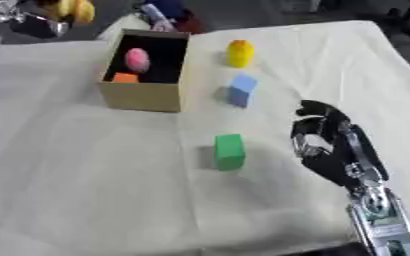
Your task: Pick up objects on the table and place them in the box.
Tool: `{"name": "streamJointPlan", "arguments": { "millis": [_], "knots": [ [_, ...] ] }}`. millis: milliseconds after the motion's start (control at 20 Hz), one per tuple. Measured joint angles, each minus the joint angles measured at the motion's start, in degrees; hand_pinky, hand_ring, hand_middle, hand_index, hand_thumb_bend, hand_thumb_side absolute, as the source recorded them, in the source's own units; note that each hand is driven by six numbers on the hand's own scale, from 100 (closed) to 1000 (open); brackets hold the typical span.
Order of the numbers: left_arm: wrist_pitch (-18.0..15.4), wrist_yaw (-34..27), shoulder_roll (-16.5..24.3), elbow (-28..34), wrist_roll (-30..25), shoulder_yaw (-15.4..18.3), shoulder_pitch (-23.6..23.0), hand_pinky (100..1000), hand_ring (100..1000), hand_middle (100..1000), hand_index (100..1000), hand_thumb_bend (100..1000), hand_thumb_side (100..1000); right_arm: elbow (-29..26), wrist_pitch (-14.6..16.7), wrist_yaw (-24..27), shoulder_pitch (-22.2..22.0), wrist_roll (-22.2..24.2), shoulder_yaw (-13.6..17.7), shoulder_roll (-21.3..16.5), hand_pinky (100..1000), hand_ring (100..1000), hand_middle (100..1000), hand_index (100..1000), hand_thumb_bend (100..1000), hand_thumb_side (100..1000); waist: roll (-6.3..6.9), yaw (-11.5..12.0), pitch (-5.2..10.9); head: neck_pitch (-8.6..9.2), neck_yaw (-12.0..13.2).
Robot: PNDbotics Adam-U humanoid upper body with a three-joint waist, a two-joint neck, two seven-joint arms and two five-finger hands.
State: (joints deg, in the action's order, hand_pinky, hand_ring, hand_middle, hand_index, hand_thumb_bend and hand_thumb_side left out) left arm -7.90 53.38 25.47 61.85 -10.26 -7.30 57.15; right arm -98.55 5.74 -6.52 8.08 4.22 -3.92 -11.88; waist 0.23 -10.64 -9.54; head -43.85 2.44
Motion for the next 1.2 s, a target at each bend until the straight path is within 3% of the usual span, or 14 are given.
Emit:
{"name": "streamJointPlan", "arguments": {
  "millis": [150, 300, 500, 600, 700, 1000, 1100, 1150, 1200],
  "knots": [
    [-1.5, -0.2, -2.2, -0.3, -2.0, -2.3, 0.2, 584, 472, 423, 513, 294, 100, 0.0, 0.0, 0.0, 0.0, 0.0, 0.0, 0.0, 696, 683, 701, 814, 100, 217, 0.0, -0.3, 0.02, 0.0, 0.0],
    [-3.0, 0.0, -4.0, -2.0, -4.0, -4.1, 0.2, 651, 537, 499, 597, 351, 150, 0.0, 0.0, 0.0, 0.0, 0.0, 0.0, 0.0, 696, 682, 700, 814, 100, 219, 0.0, -0.5, 0.02, 0.0, 0.0],
    [-4.6, 0.7, -4.9, -3.7, -7.3, -5.4, -0.5, 756, 700, 691, 781, 591, 362, 0.0, 0.0, 0.0, 0.0, 0.0, 0.0, 0.0, 696, 682, 700, 814, 100, 218, 0.01, -0.7, 0.02, 0.0, -0.1],
    [-4.9, 0.9, -4.9, -3.9, -8.8, -5.5, -1.0, 799, 756, 760, 822, 713, 470, 0.0, 0.0, 0.0, 0.0, 0.0, 0.0, 0.0, 696, 683, 700, 814, 100, 217, 0.02, -0.7, 0.02, 0.0, -0.2],
    [-5.0, 0.5, -4.6, -3.6, -9.6, -5.4, -1.8, 820, 784, 798, 851, 769, 528, 0.0, 0.0, 0.0, 0.0, 0.0, 0.0, 0.0, 696, 683, 700, 815, 100, 214, 0.02, -0.5, 0.02, 0.0, -0.4],
    [-4.0, -6.3, -0.5, 2.8, -8.6, -3.0, -5.1, 804, 765, 769, 821, 719, 563, 0.0, 0.1, -0.1, 0.8, 0.1, 0.3, -1.5, 700, 686, 705, 820, 100, 187, 0.01, 0.6, 0.02, 0.0, -0.9],
    [-3.0, -10.7, 1.3, 6.7, -6.2, -1.7, -7.2, 779, 742, 733, 788, 678, 519, 0.0, 0.2, -0.4, 1.7, 0.3, 0.3, -3.2, 704, 690, 710, 833, 100, 169, 0.0, 1.1, 0.02, 0.0, -1.2],
    [-2.3, -13.7, 2.2, 9.1, -4.6, -0.9, -8.9, 772, 736, 722, 778, 630, 538, -0.1, 0.2, -0.5, 2.4, 0.7, 0.2, -4.6, 706, 692, 713, 841, 100, 211, 0.0, 1.5, 0.02, 0.0, -1.4],
    [-1.5, -16.9, 3.0, 11.5, -3.0, -0.2, -10.7, 770, 735, 719, 775, 663, 504, -0.3, 0.3, -0.6, 3.1, 1.2, 0.0, -6.1, 707, 694, 714, 844, 100, 159, 0.0, 1.9, 0.02, 0.0, -1.6]
  ]
}}
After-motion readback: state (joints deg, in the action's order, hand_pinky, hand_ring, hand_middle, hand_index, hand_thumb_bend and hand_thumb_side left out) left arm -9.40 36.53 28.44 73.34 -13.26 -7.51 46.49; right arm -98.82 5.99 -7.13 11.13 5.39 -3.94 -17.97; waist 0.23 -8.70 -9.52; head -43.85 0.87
